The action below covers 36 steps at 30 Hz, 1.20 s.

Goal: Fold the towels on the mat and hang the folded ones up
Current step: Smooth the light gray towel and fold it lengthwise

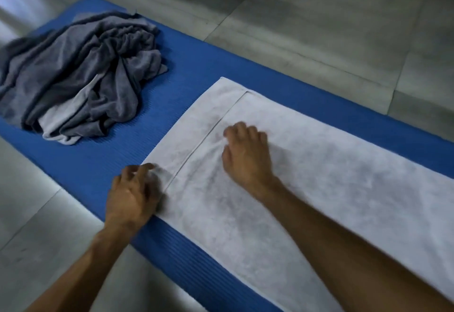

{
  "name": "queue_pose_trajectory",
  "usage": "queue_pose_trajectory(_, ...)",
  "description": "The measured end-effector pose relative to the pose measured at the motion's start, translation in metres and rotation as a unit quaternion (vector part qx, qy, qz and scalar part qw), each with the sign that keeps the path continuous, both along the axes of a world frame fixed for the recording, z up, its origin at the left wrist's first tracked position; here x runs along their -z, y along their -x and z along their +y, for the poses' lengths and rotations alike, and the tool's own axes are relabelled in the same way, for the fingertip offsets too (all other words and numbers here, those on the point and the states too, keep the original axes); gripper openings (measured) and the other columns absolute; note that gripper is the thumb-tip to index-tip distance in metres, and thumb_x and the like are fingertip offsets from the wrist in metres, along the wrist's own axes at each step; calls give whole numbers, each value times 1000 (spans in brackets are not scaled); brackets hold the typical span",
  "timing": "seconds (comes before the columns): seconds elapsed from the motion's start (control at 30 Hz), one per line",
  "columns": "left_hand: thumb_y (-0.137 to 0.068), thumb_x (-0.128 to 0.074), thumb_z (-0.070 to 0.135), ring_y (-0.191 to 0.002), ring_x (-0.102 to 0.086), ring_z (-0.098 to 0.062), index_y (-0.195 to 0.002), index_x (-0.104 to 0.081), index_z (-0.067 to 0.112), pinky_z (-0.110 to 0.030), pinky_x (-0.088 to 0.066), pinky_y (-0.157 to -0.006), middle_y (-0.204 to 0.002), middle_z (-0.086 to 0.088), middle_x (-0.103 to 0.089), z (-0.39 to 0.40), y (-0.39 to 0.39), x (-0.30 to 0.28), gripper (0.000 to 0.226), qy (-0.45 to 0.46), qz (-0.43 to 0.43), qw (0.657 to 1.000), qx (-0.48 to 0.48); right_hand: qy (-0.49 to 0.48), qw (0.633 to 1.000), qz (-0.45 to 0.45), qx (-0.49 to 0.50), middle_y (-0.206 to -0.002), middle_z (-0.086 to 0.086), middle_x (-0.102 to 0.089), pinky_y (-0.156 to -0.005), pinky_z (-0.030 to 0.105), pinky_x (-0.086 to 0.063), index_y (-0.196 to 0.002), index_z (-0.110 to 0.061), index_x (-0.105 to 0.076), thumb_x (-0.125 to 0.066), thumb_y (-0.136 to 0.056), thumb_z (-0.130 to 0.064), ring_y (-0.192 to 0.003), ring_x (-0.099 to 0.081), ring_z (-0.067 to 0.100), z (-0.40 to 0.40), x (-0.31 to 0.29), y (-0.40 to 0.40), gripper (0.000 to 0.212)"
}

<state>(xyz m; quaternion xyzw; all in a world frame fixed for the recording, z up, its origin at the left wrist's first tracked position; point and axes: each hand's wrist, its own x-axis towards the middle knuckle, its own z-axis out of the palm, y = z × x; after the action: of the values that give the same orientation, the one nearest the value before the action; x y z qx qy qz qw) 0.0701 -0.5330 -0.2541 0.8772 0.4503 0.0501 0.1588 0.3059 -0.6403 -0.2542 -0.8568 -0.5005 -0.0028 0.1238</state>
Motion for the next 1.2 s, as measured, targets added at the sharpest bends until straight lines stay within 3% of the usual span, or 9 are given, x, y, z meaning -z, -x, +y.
queue_pose_trajectory(0.1, -71, -54, 46, -94, -56, -45, -110, -59, 17, -50, -47, -80, -105, -21, -60, 18, -5, -2, 48, 45, 72, 992, -90, 28, 998, 40, -29, -103, 5, -62, -83, 40, -47, -100, -20, -67, -69, -63, -29, -92, -61, 30, -41, 11, 35, 37)
queue_pose_trajectory(0.2, -49, -56, 65, -78, -65, -33, -75, -62, 15, -44, -53, -72, -74, -10, -67, 21, -20, -21, 56, 110, 101, 980, -130, 55, 985, 148, -68, -141, 6, -48, -110, 40, -28, -129, -17, -56, -63, -80, -26, -130, -42, 27, -65, 16, 35, 51)
queue_pose_trajectory(0.27, -54, -62, 65, -64, -60, -32, -61, -53, 13, -40, -50, -61, -60, -8, -59, 6, -32, -36, 54, 43, 99, 989, -106, 6, 957, 288, -40, -144, 4, -46, -115, 34, -26, -136, -18, -51, -59, -87, -24, -133, -40, 22, -65, 8, 27, 49)
queue_pose_trajectory(0.37, -73, -66, 39, -58, -54, -36, -66, -48, 14, -36, -41, -52, -64, -10, -51, -48, -49, -63, 31, -98, 56, 993, 39, -155, 865, 464, 111, -109, -3, -66, -91, 36, -51, -110, -23, -61, -60, -86, -20, -101, -63, 16, -64, -21, 16, 24)
queue_pose_trajectory(0.53, -56, -64, 13, -55, -56, -34, -94, -55, 16, -37, -47, -43, -74, -10, -57, -164, -73, -61, 40, -118, -17, 966, 231, -292, 767, 504, 268, -72, -12, -61, -64, 22, -47, -78, -25, -59, -60, -84, -10, -69, -59, 8, -99, -53, -16, 15)
queue_pose_trajectory(0.77, -65, -47, 19, -52, -60, -25, -89, -78, 17, -25, -47, -43, -83, -4, -71, -301, -98, -11, 40, -108, -27, 929, 352, -199, 738, 527, 371, -91, -4, -67, -80, 38, -55, -93, -24, -61, -66, -78, -24, -89, -66, 22, -210, -22, -58, 16)
queue_pose_trajectory(0.87, -66, -46, 20, -53, -61, -24, -87, -78, 17, -23, -46, -42, -85, -3, -72, -310, -95, 5, 38, -71, -8, 933, 352, -158, 728, 581, 326, -101, -12, -56, -74, 25, -51, -114, -21, -58, -68, -85, -21, -99, -59, 15, -233, -16, -64, 31)
queue_pose_trajectory(1.03, -67, -42, 21, -57, -62, -21, -87, -76, 21, -21, -48, -46, -89, 0, -72, -306, -90, 2, 39, -5, 14, 933, 360, -172, 743, 582, 281, -126, -1, -54, -88, 23, -47, -124, -21, -59, -74, -81, -20, -113, -56, 16, -197, -19, -79, 46)
queue_pose_trajectory(1.2, -56, -66, 16, -59, -62, -18, -88, -77, 23, -20, -50, -49, -86, 4, -71, -303, -90, -3, 35, 11, 0, 929, 371, -208, 676, 642, 295, -129, 4, -61, -90, 21, -43, -126, -11, -61, -76, -79, -12, -115, -59, 17, -162, -20, -100, 49)
